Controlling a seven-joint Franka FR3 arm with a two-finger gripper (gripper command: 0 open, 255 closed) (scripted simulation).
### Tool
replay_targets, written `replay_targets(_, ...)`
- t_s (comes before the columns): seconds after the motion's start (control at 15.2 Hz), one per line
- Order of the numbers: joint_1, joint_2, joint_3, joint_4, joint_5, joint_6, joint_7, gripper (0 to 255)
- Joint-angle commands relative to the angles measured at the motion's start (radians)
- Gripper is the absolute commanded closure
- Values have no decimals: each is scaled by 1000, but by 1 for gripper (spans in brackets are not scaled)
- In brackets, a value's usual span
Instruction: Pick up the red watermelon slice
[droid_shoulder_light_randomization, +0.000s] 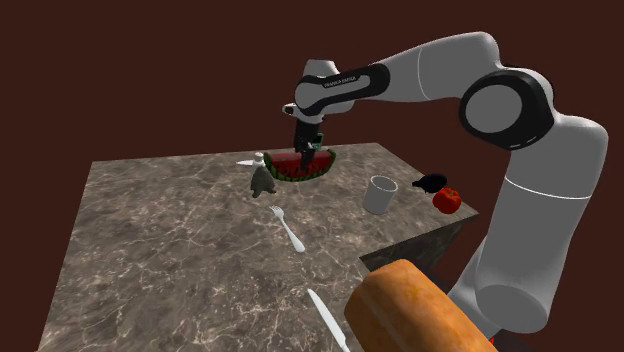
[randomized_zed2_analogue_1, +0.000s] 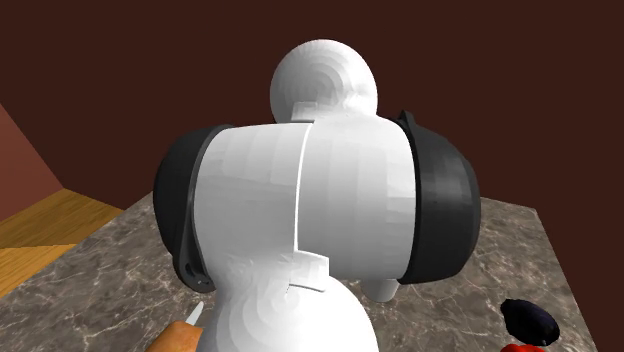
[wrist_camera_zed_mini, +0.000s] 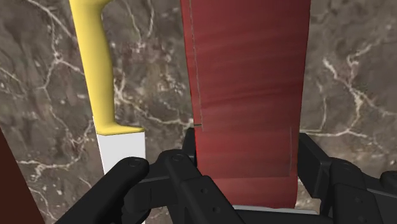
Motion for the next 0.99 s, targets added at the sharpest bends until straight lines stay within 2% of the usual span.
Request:
replay_targets(0.0,0,-8,-1,14,-2,-21,1,255)
replay_targets(0.79,0,-44,-4,128,-12,-171,10,255)
replay_targets(0.92,0,-45,-4,130,-12,-173,10,255)
